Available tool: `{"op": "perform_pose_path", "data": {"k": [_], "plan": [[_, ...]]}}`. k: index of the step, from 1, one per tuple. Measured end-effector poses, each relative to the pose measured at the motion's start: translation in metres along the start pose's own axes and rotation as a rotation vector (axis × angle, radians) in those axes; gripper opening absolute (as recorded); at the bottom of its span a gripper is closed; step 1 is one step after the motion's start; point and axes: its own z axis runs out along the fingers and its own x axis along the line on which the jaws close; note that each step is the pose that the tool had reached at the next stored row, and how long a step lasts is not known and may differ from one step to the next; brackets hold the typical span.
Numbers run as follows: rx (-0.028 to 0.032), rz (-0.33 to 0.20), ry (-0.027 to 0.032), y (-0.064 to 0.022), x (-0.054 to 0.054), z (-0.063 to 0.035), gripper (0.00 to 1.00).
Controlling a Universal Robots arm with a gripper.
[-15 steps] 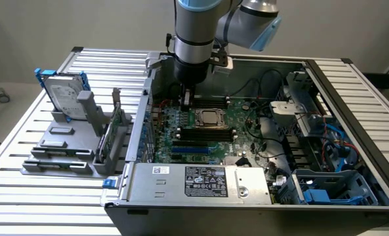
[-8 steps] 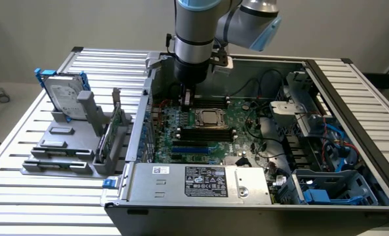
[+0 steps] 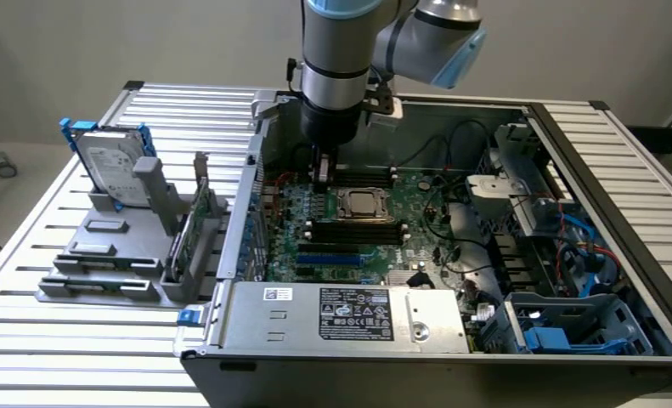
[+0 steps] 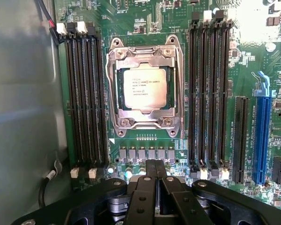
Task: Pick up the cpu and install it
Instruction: 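Install the first cpu locking lever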
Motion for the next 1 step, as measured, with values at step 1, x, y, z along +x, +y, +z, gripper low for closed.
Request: {"op": "perform_pose_path", "data": {"k": [1], "plan": [[0.0000, -0.001, -0.0001, 0.0000, 0.0000, 0.0000, 0.11]]}}
